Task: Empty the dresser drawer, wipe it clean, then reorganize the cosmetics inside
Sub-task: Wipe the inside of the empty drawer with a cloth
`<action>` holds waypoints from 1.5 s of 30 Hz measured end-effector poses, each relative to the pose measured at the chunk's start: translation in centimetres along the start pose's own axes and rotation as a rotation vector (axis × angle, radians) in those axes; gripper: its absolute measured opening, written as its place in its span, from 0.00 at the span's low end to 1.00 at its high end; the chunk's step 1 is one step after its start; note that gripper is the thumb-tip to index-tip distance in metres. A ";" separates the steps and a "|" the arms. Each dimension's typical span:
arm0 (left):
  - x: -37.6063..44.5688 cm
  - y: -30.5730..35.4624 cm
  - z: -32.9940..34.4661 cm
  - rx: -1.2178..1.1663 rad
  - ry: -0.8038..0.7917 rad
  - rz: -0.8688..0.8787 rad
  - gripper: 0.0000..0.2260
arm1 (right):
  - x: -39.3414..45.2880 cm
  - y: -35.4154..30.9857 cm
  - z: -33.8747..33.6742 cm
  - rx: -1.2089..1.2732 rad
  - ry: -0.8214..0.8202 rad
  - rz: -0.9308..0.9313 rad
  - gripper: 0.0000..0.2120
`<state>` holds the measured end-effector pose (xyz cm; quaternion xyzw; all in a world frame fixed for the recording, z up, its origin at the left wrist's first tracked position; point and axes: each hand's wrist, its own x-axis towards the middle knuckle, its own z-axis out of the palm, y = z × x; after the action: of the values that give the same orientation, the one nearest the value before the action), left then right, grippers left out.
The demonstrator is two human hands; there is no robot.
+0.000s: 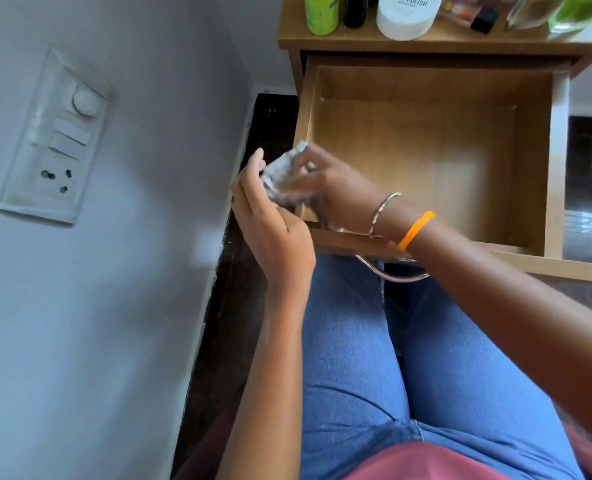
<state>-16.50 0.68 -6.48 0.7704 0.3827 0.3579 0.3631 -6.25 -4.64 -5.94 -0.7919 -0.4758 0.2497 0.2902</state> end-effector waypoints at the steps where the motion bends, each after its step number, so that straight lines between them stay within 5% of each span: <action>1: -0.3 0.1 0.1 -0.006 0.023 0.002 0.31 | 0.3 0.2 0.6 -0.043 -0.035 -0.040 0.19; 12: -1.5 -0.2 0.7 0.265 -0.041 0.063 0.23 | 8.6 4.3 -3.2 -0.280 0.287 0.071 0.30; 19: -1.6 -0.1 0.9 0.316 -0.032 0.058 0.18 | 1.1 1.9 1.0 -0.200 -0.012 -0.273 0.10; 22: -1.6 -0.1 0.8 0.322 -0.033 0.059 0.17 | 1.3 2.7 0.3 -0.301 -0.034 -0.386 0.15; 25: -1.8 -0.2 0.8 0.352 -0.048 0.061 0.19 | 3.5 4.4 -2.0 -0.550 0.215 -0.301 0.22; 30: -1.8 0.2 0.8 0.434 -0.092 0.082 0.22 | 4.5 7.3 -4.8 -0.895 0.520 -0.045 0.12; 34: -1.7 0.3 0.9 0.512 -0.157 0.052 0.22 | 1.6 9.4 -5.7 -0.894 0.603 0.100 0.14; 41: -4.0 3.4 4.0 0.542 -0.487 0.240 0.18 | -6.1 13.7 -9.7 -0.754 0.760 0.653 0.18; 45: -5.1 4.8 5.7 0.535 -0.582 0.312 0.13 | -3.4 10.9 -8.9 -0.703 0.686 0.358 0.19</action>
<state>-12.48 -7.43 -6.64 0.9551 0.2225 0.0645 0.1849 4.91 -13.81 -6.87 -0.9466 -0.2658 -0.1531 0.0990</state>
